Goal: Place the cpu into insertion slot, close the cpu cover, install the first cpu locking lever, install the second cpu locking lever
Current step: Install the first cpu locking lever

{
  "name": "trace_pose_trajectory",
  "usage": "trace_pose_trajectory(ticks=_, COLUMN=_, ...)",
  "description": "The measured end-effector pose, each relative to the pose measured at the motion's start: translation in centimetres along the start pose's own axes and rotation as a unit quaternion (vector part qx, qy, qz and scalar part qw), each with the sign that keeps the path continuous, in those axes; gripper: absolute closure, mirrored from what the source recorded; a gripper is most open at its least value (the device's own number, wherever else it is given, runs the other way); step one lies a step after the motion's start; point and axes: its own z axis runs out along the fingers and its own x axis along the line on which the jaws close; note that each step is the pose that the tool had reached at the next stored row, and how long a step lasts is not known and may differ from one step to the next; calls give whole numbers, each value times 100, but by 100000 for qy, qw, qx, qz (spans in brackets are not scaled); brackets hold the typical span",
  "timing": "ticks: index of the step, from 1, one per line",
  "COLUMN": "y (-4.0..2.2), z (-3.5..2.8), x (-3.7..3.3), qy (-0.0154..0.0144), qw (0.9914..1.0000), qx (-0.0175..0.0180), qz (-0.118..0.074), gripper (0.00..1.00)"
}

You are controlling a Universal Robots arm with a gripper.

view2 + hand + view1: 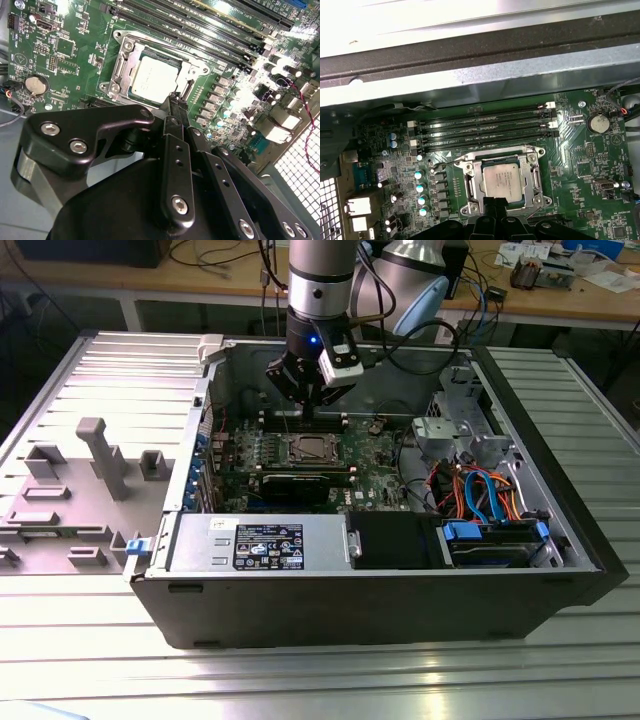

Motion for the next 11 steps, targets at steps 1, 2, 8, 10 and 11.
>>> trace_pose_trajectory(ticks=1, y=0, z=0, x=0, qy=-2, qw=100000, qx=2, qz=-32, gripper=89)
trace_pose_trajectory(ticks=2, y=0, z=0, x=0, qy=-3, qw=100000, qx=3, qz=-68, gripper=89)
trace_pose_trajectory(ticks=8, y=0, z=0, x=0, qy=-8, qw=100000, qx=6, qz=-262, gripper=89)
trace_pose_trajectory(ticks=10, y=0, z=0, x=0, qy=-10, qw=100000, qx=6, qz=-295, gripper=89)
trace_pose_trajectory(ticks=11, y=0, z=0, x=0, qy=-9, qw=99999, qx=5, qz=-329, gripper=89)
